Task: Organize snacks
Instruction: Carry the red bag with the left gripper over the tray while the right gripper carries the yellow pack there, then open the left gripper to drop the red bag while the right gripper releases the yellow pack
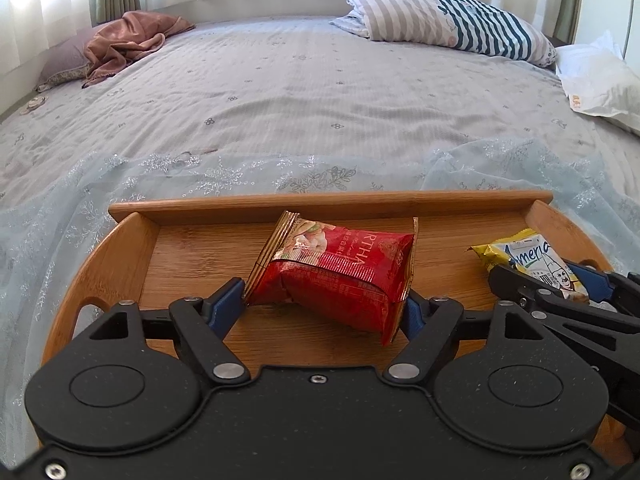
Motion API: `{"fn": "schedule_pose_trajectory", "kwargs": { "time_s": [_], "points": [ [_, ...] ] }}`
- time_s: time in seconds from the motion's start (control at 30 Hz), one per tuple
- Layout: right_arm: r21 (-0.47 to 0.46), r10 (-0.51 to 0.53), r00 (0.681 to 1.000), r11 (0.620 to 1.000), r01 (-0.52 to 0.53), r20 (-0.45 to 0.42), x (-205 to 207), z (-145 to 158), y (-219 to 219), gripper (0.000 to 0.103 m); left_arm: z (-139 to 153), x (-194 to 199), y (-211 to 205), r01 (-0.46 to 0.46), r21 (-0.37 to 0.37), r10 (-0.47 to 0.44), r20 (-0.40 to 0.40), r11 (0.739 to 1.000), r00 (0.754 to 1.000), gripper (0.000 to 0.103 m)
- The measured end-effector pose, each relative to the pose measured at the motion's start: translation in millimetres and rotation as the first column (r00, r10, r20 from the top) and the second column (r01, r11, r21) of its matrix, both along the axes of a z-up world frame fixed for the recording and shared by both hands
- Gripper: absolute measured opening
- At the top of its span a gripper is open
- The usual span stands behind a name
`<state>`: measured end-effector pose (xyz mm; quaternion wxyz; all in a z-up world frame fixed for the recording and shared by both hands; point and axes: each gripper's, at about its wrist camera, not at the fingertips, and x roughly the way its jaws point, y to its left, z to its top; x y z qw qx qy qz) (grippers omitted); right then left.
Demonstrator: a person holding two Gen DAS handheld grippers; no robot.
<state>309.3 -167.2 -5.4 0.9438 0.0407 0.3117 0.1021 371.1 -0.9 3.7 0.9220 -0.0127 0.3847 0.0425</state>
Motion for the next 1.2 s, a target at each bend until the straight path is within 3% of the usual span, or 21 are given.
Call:
{"fn": "schedule_pose_trajectory", "kwargs": {
  "time_s": [0.23, 0.53, 0.63, 0.93, 1.0, 1.2],
  "points": [
    [0.001, 0.011, 1.000, 1.000, -0.011, -0.006, 0.9, -1.1, 0.5, 0.062, -1.0, 1.5, -2.5, 0.006, 0.011, -0.006, 0.000, 1.000, 1.000, 0.077],
    [0.006, 0.011, 1.000, 1.000, -0.011, -0.005, 0.8, -1.9, 1.1, 0.063, -2.1, 5.2, -1.6, -0.006, 0.022, 0.007, -0.005, 1.000, 1.000, 0.087],
    [0.009, 0.014, 1.000, 1.000, -0.014, -0.003, 0.3, -2.4, 1.1, 0.071, -2.2, 5.7, 1.6, -0.018, 0.023, 0.019, -0.013, 1.000, 1.000, 0.092],
    [0.037, 0.044, 0.999, 0.998, -0.045, 0.014, -2.6, -1.1, -1.5, 0.080, -0.5, -1.4, 11.6, -0.025, 0.035, 0.026, -0.028, 0.999, 0.999, 0.100],
    [0.034, 0.029, 0.999, 0.999, -0.030, 0.027, -4.5, 1.0, -2.1, 0.094, 1.3, -4.1, 11.3, -0.031, 0.055, 0.033, -0.027, 0.998, 0.999, 0.100],
    [0.077, -0.022, 0.998, 0.997, 0.017, 0.063, -11.8, 12.4, -13.2, 0.102, 14.1, -24.1, 11.3, -0.012, 0.053, 0.013, -0.012, 0.999, 1.000, 0.102]
  ]
}}
